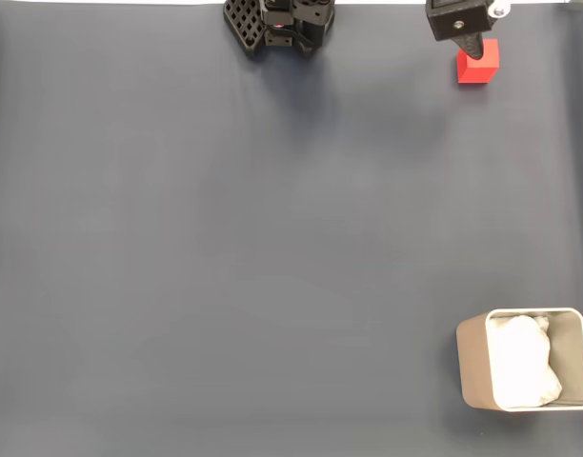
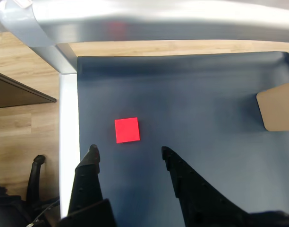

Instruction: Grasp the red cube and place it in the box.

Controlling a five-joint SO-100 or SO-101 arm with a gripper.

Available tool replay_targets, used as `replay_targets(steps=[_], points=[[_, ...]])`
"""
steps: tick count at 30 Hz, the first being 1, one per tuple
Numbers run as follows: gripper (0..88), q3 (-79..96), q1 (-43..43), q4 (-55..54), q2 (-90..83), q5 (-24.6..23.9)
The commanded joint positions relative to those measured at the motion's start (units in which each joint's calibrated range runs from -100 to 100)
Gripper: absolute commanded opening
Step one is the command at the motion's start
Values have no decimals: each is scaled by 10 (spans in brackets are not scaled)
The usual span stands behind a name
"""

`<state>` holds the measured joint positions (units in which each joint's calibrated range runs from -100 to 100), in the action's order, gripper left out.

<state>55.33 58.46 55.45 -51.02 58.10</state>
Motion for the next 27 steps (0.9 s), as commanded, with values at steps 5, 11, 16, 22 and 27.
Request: replay_targets(steps=[5,11,16,22,27], points=[[339,24,4,-52,15,2],[366,68,7,-103,16,6],[383,94,10,-131,20,7],[394,115,11,-159,30,7],[400,122,11,-182,45,8]])
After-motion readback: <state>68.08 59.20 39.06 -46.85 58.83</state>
